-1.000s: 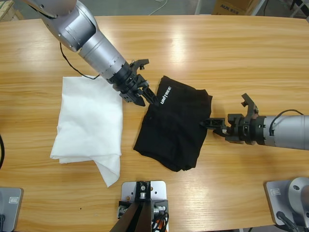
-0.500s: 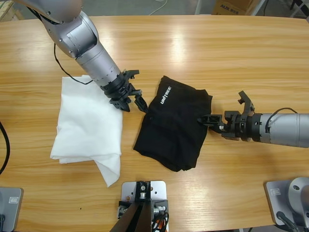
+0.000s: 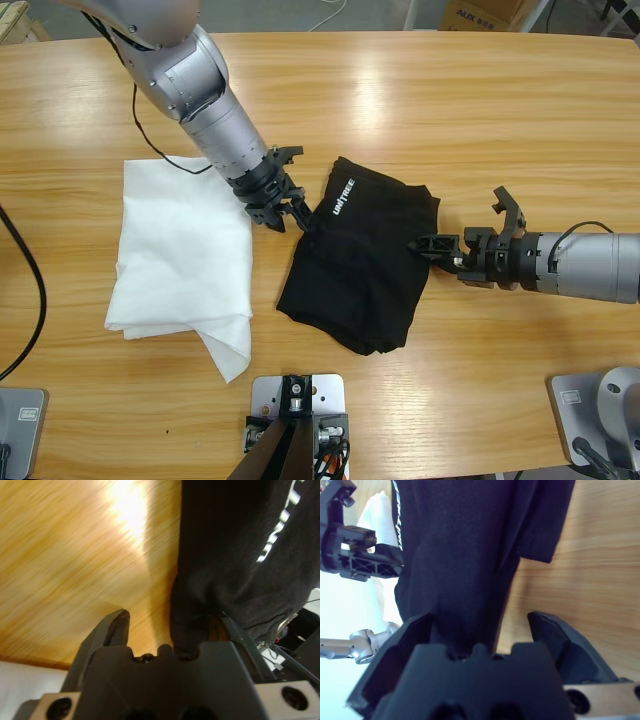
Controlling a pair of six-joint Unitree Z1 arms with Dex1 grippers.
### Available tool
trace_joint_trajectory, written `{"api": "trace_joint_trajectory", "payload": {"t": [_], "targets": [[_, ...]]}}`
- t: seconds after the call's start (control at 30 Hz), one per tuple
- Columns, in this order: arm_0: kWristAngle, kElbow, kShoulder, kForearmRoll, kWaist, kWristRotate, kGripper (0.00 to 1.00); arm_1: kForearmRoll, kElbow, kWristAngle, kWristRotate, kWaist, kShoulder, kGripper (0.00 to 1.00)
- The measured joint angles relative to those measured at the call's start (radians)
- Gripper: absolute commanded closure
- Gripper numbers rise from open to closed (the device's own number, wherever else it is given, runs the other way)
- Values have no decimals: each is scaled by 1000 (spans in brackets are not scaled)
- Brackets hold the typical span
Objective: Fold clothes
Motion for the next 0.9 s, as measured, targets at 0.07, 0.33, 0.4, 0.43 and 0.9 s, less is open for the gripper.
{"api": "trace_joint_trajectory", "payload": {"t": [0.07,0.33,0.4,0.43,0.9], "targets": [[-15,-23,12,12,-1,0,607,-3,0,1,0,-1,2,170],[-96,-51,20,22,-3,14,607,-19,4,2,0,-1,12,170],[-105,-57,24,28,-3,26,607,-21,5,3,0,-1,13,170],[-107,-60,27,31,-3,32,607,-22,5,4,0,-1,14,170],[-52,-101,41,68,-30,38,740,-55,15,14,0,-5,32,174]]}}
